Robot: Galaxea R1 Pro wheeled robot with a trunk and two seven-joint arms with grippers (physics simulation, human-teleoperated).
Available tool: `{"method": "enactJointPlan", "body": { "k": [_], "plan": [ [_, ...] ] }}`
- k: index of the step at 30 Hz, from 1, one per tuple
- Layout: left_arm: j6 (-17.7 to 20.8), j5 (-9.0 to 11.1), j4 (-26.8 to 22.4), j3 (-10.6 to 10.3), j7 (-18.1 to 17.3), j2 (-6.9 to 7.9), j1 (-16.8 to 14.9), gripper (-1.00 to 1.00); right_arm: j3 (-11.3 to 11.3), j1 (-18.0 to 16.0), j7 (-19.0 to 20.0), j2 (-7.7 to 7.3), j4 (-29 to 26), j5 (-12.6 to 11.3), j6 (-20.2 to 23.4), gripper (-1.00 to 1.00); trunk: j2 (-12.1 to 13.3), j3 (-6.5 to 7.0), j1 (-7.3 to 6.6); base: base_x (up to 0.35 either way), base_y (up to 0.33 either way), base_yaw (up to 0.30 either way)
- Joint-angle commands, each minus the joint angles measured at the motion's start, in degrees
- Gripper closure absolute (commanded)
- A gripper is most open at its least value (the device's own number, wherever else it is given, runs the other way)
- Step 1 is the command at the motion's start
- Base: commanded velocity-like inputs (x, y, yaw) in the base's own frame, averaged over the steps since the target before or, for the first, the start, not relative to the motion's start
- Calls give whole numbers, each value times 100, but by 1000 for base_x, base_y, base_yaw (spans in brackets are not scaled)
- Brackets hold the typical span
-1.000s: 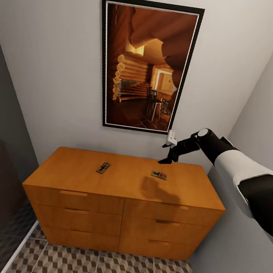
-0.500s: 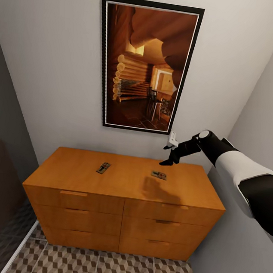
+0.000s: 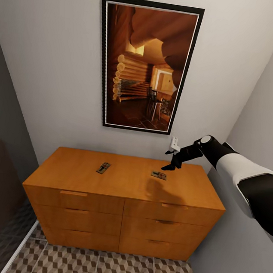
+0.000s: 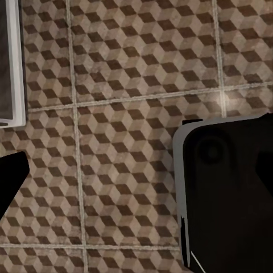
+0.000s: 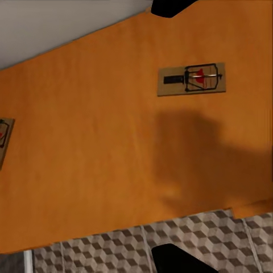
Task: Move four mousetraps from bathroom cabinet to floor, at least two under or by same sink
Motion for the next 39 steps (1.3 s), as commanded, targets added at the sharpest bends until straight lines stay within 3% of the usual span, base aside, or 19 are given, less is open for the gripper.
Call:
{"method": "enactJointPlan", "body": {
  "k": [1, 19, 39],
  "plan": [
    [-27, 42, 13, -51, 9, -2, -6, -100, -29, -4, 3, -4, 19, 60, -63, -100, -12, -12, 3, 0, 0, 0],
    [-27, 42, 13, -51, 10, -2, -6, -100, -29, 26, -7, -49, 58, 51, -66, -100, -12, -12, 3, 0, 0, 0],
    [-19, 42, 13, -51, 9, -2, -6, -100, -29, 400, -98, -202, 67, 51, -66, -100, -12, -12, 3, 0, 0, 0]
  ]
}}
